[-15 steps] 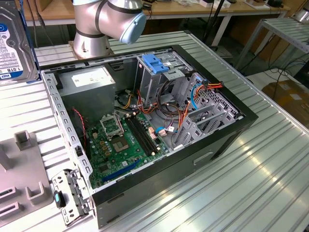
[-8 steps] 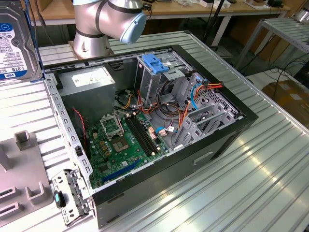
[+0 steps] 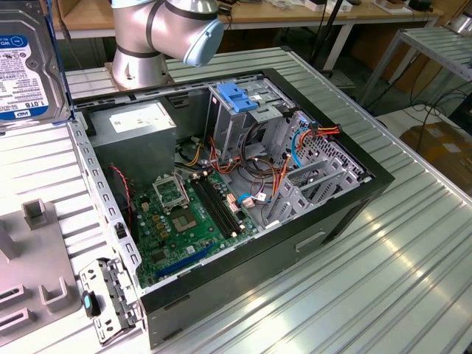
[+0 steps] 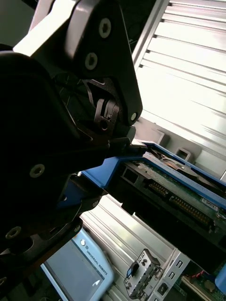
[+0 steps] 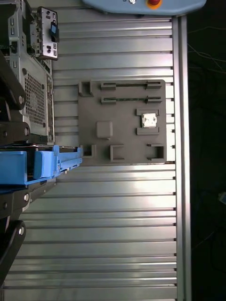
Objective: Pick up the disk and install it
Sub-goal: 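Pick up the disk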
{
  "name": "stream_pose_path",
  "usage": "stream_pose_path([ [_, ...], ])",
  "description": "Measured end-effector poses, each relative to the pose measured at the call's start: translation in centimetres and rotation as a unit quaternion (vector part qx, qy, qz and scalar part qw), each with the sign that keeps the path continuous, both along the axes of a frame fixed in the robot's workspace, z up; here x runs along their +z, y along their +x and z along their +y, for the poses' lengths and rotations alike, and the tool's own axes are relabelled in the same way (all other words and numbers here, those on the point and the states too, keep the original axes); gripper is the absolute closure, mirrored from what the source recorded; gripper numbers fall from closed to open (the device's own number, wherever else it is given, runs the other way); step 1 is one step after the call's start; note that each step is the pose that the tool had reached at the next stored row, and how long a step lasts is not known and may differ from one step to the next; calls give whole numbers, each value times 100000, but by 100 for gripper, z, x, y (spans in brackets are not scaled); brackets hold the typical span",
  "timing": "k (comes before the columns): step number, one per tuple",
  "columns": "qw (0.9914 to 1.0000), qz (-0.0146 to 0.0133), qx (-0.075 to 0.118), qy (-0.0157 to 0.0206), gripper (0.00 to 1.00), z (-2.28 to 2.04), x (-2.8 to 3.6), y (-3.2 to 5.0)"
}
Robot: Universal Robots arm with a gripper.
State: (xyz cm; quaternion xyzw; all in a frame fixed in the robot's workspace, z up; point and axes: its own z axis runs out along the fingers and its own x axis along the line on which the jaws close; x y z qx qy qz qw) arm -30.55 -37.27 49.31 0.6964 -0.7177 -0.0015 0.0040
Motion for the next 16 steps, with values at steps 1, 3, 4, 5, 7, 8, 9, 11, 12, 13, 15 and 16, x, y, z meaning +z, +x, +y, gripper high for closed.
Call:
stream_pose_path([
  [1, 100000, 2, 0, -3, 63, 0, 0, 8],
  [3, 100000, -1, -2, 1, 63, 0, 0, 24],
  [4, 100000, 1, -2, -1, 63, 0, 0, 37],
  [5, 100000, 3, -1, -2, 63, 0, 0, 45],
  [7, 100000, 3, -4, 0, 63, 0, 0, 63],
  [8, 100000, 0, -1, -1, 63, 0, 0, 71],
  [9, 100000, 5, -1, -3, 63, 0, 0, 82],
  [11, 100000, 4, -1, -2, 63, 0, 0, 102],
  [12, 100000, 3, -3, -2, 63, 0, 0, 112],
  [13, 100000, 2, -3, 0, 63, 0, 0, 120],
  [15, 100000, 3, -1, -2, 63, 0, 0, 137],
  [16, 100000, 2, -2, -1, 63, 0, 0, 147],
])
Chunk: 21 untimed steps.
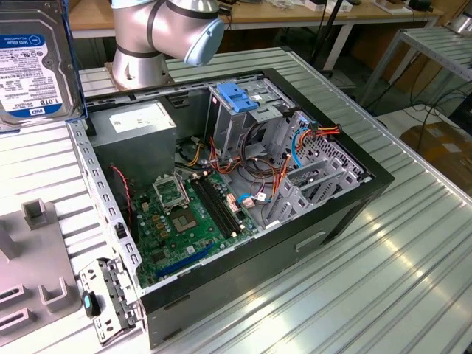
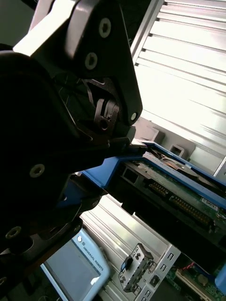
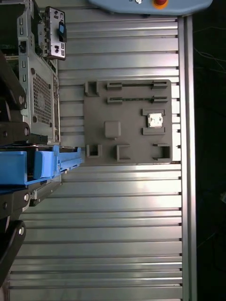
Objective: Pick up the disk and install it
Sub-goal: 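Pick up the disk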
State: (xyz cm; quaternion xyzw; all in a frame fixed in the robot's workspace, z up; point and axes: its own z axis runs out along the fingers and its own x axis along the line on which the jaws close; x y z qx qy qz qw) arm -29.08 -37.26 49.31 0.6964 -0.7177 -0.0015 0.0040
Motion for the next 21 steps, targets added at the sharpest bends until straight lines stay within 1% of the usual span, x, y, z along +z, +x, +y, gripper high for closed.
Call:
stream_pose_path([
  [21, 100000, 0, -5, 0, 63, 0, 0, 169],
])
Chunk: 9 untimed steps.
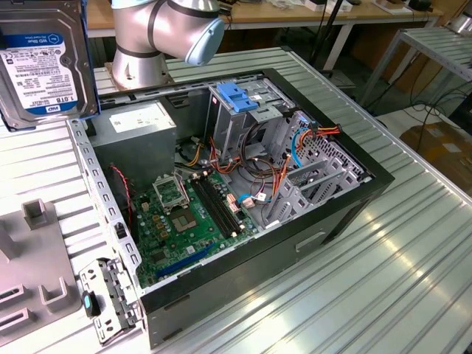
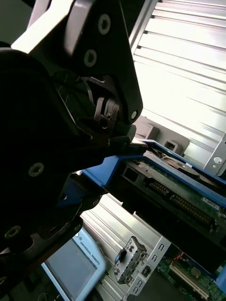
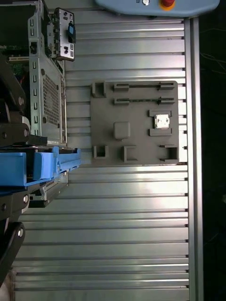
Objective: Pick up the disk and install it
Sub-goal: 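Pick up the disk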
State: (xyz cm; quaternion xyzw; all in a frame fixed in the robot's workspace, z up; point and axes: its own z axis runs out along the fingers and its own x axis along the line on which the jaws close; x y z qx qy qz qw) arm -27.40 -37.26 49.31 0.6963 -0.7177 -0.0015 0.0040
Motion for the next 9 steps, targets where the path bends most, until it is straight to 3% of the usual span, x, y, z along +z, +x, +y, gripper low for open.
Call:
stream_pose_path([
  [9, 100000, 0, -1, 1, 63, 0, 0, 80],
])
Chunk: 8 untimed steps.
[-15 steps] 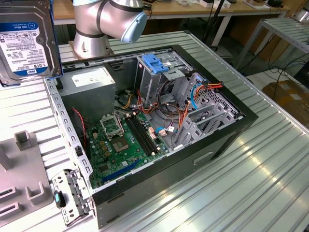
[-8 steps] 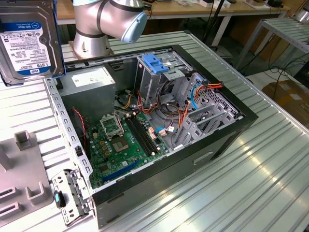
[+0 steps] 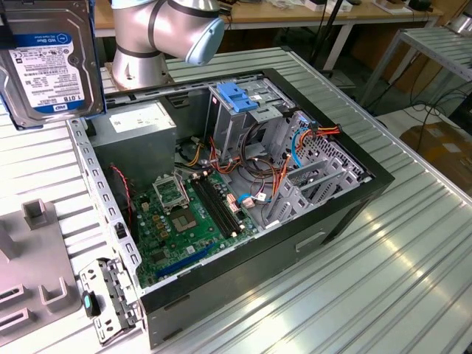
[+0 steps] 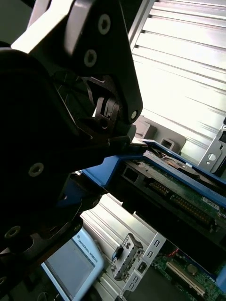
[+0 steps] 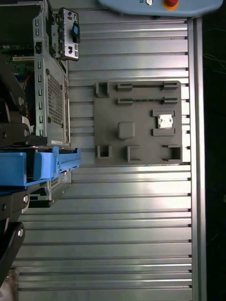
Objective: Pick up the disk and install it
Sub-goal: 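Pick up the disk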
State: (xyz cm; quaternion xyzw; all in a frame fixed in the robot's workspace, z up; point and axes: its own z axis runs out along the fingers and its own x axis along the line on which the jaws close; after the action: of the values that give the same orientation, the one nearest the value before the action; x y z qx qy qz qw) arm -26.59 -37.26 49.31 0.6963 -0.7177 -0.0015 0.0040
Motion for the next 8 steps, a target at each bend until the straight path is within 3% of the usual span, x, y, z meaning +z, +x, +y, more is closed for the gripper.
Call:
stream_pose_path([
  [8, 100000, 0, 1, -1, 63, 0, 0, 66],
])
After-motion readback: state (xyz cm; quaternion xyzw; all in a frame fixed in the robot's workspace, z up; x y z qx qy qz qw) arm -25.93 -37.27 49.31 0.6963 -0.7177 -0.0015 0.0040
